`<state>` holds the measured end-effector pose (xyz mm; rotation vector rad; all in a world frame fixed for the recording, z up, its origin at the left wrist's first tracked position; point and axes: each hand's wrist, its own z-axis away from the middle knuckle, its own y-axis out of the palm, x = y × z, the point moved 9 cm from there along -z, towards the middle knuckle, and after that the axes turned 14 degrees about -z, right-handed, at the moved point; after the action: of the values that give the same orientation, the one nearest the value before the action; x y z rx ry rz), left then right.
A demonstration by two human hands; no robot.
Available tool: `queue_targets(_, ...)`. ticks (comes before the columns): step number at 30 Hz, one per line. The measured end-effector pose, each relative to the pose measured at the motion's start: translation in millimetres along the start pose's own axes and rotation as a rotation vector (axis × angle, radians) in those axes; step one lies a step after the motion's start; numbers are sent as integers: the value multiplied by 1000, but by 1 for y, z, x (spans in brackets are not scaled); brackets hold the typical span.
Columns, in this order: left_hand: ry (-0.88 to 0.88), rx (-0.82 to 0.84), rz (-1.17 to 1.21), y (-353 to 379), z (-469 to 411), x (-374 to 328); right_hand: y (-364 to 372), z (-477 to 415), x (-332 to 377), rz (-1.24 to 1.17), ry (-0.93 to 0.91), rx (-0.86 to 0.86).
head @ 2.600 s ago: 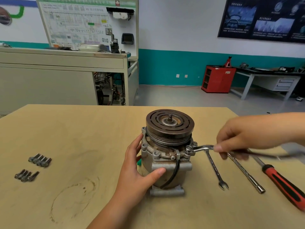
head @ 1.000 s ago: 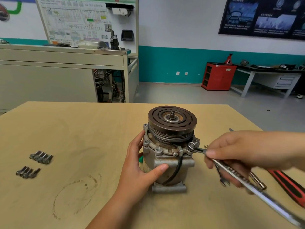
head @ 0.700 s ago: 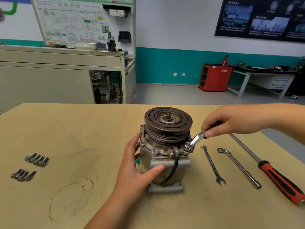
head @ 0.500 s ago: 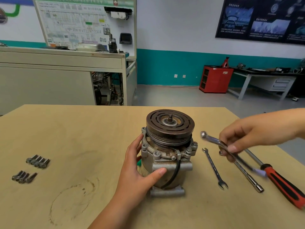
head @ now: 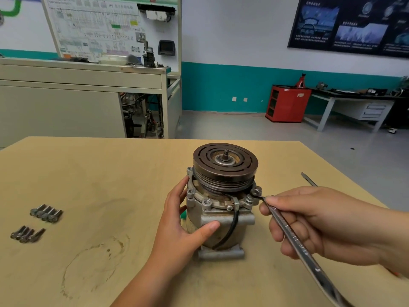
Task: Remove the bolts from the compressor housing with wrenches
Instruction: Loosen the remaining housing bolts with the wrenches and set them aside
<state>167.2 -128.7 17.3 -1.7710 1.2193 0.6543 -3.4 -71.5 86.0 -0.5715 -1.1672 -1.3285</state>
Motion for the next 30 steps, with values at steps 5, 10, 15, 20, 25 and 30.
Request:
queue_targets(5,-2,-5,14,0,0,1,4,-1,-4,63,68,16)
queue_targets(10,-3,-1,10,0,1,0,-8,-6,1,416,198,66)
queue_targets(15,-11,3,5,-1,1,0,-27,-12,23,669,239,83)
queue_targets(20,-14,3,7,-1,1,1,-36,-31,56,1268,17,0)
queue_targets(25,-8,-1,5,-1,1,1,-37,-40,73,1373,-57,81)
queue_targets(30,-20,1,3,-1,1,3,-71,-11,55,1058,228,148)
